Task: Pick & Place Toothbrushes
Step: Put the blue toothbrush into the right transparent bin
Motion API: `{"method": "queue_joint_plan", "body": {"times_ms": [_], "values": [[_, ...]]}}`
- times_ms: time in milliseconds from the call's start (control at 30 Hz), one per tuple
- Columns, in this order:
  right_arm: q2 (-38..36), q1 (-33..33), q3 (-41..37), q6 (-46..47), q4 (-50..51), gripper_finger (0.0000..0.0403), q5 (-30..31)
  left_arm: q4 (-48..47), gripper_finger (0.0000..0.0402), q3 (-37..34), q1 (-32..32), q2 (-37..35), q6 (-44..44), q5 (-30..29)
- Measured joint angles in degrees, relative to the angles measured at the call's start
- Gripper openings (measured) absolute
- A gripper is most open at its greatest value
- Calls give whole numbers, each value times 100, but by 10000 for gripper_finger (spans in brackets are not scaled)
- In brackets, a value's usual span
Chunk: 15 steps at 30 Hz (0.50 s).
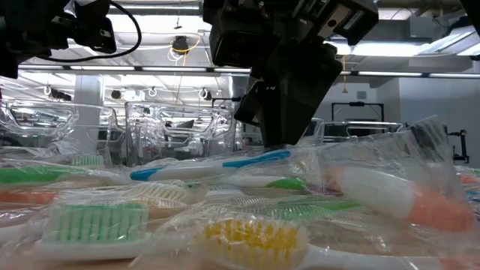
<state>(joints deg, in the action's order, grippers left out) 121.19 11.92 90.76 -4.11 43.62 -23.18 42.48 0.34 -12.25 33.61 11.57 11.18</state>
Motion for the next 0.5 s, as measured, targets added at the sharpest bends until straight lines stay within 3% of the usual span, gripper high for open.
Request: {"method": "queue_joint_plan", "body": {"times_ms": [500], "values": [[0, 4, -340, 157, -556, 136, -262, 2, 191, 0, 2, 0, 0, 0]]}}
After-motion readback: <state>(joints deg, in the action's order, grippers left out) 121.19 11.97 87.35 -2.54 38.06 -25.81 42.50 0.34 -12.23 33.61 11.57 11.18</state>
